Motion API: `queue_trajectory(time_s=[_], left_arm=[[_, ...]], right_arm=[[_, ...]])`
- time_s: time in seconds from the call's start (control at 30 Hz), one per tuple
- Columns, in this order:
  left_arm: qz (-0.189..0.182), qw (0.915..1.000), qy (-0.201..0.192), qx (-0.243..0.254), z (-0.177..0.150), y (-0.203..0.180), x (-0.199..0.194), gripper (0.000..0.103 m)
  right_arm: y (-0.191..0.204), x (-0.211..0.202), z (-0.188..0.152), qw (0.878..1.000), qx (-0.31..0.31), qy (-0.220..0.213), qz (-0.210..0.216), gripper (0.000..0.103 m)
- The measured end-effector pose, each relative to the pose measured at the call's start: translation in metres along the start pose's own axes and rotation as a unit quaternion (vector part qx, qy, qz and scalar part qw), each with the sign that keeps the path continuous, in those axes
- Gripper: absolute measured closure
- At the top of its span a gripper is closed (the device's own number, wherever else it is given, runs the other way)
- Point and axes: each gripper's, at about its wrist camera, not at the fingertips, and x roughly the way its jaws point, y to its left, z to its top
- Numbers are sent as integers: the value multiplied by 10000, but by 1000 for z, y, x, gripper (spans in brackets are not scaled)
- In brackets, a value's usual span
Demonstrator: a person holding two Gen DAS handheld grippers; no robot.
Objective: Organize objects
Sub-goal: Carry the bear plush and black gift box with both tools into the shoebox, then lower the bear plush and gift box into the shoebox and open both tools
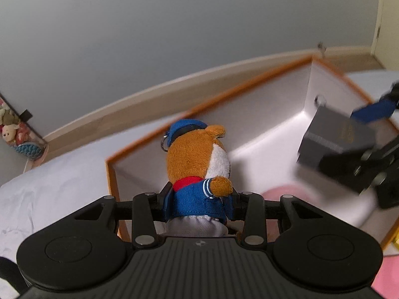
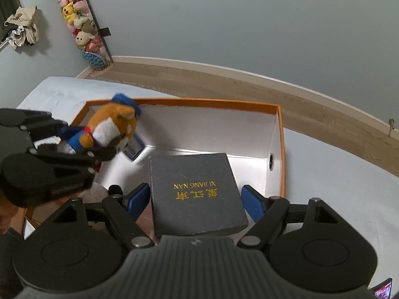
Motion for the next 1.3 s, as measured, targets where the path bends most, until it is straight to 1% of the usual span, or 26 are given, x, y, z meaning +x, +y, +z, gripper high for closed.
queue_trajectory(time_s=[0.13,0.2,0.23,0.33,0.43,0.53,0.63,0.7,0.8,0.93,0.97,1.07,1.2,1.3], left_arm=[[218,9996,176,-63,-3,2,10,59],[130,9992,341,-183,-2,6,16,59],[151,9988,437,-177,-1,6,20,59],[223,9982,542,-143,-1,5,26,59],[215,9971,670,-301,1,7,32,58],[187,9962,722,-457,0,10,41,56],[172,9955,823,-427,-2,16,43,49],[105,9957,796,-457,-1,19,41,48],[-206,9953,677,-659,-3,29,35,46],[-700,9931,416,-843,-9,39,25,32],[-769,9924,372,-884,-10,41,24,32],[-814,9919,343,-913,-10,45,23,31],[-1005,9890,257,-1056,-12,52,16,28],[-1029,9884,199,-1100,-15,58,1,30]], right_arm=[[-9,2,-7,9999,-37,112,-42,22],[-10,8,-5,9998,-9,215,-51,22],[-8,11,-2,9997,-29,233,-86,22],[-4,15,5,9995,-18,278,-151,22],[1,19,9,9994,46,310,-157,22],[8,28,16,9993,102,309,-197,22],[7,38,21,9985,448,307,-98,22],[4,44,25,9969,727,317,3,22],[-1,53,28,9929,1109,388,163,22],[-2,68,32,9880,1453,471,231,22],[-2,71,32,9872,1503,485,228,22],[-3,76,32,9854,1601,546,187,22],[-1,83,31,9839,1668,618,162,22],[0,90,34,9830,1712,657,124,22]])
